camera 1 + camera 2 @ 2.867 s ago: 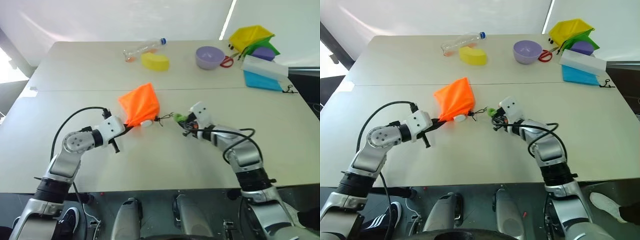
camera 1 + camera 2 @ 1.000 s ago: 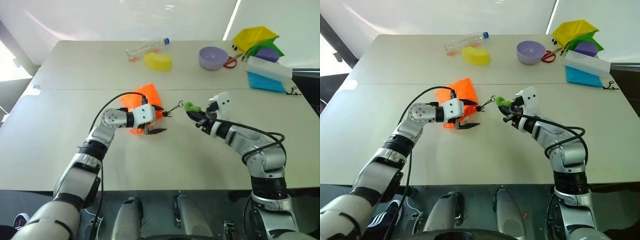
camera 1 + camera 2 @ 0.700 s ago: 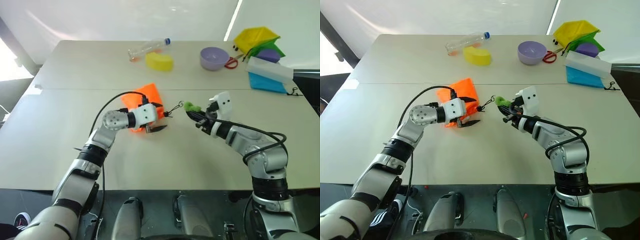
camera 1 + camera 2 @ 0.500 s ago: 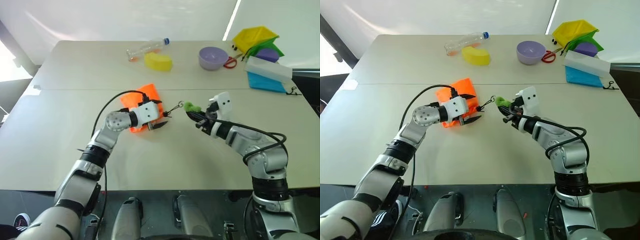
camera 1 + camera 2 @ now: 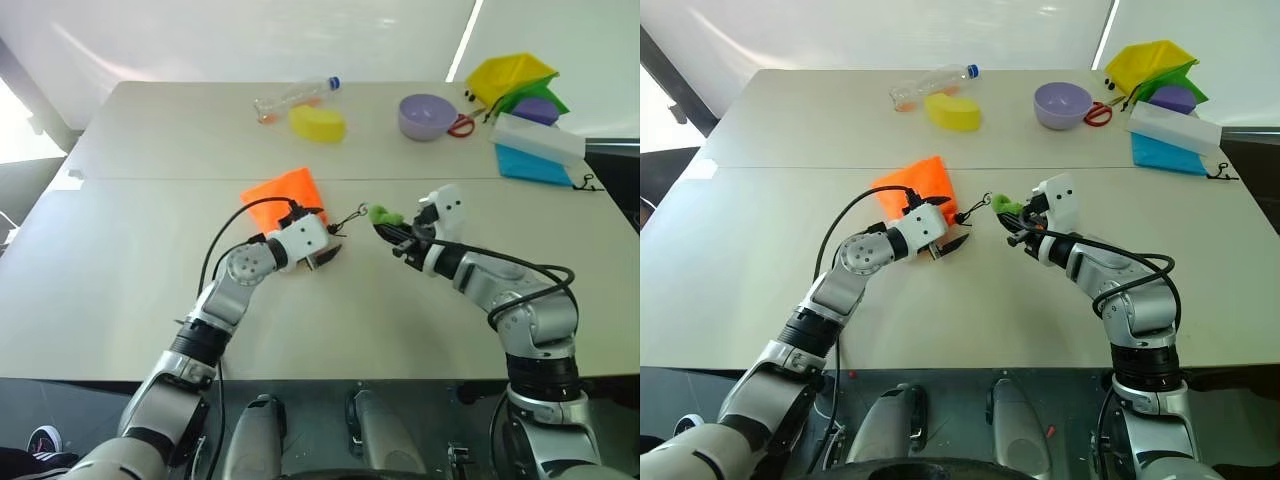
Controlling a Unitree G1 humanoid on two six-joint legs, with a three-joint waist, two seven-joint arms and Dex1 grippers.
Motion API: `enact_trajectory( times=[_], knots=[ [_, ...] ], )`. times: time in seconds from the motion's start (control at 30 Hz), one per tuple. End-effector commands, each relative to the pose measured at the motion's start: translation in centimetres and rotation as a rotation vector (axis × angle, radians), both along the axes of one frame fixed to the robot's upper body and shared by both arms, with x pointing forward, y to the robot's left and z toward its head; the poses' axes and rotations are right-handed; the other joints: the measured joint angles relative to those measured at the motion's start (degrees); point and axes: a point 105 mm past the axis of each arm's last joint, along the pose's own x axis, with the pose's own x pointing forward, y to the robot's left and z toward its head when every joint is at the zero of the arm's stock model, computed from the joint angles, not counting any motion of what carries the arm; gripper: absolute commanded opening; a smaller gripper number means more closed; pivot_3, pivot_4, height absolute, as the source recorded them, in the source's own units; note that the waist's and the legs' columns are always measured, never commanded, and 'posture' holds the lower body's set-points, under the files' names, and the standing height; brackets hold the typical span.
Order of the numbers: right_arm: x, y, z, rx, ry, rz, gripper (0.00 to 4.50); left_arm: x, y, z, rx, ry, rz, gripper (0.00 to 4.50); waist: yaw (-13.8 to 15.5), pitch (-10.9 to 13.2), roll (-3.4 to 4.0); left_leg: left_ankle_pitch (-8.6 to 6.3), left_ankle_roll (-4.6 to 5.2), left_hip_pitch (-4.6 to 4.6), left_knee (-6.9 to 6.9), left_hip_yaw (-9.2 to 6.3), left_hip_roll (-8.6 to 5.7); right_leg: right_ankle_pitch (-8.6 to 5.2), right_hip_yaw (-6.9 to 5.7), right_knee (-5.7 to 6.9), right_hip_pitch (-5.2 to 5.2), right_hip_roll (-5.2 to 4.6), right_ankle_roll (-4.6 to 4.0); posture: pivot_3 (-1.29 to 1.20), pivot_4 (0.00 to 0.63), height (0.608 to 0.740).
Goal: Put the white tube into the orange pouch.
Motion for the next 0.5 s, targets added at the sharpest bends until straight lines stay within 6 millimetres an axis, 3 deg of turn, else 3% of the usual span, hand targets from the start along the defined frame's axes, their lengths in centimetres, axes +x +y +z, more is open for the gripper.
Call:
enact_trajectory(
  times=[0.03,0.47,0.5],
  knots=[
    [-0.19,0.17,1.47,0.005,-0.059,0.014,0.00,-0.11,-0.45,1.42,-0.010,-0.067,0.012,4.20,-0.02,0.00,0.00,0.00,0.00,0.00,0.00,0.00,0.00,0.00,0.00,0.00,0.00,0.00,0.00,0.00,0.150,0.740],
    [-0.17,0.47,1.31,0.002,-0.057,0.022,0.00,-0.39,-0.73,1.23,-0.019,-0.063,0.015,4.20,-0.02,0.00,0.00,0.00,0.00,0.01,0.00,-0.01,0.00,0.00,0.00,0.01,0.00,0.00,-0.01,0.00,0.150,0.740],
    [-0.18,0.46,1.30,0.001,-0.057,0.022,0.00,-0.45,-0.75,1.19,-0.020,-0.061,0.013,3.96,-0.02,0.00,0.00,0.00,0.00,0.01,0.00,-0.01,0.00,0.00,0.00,0.01,0.00,0.00,-0.01,0.00,0.150,0.740]
  ],
)
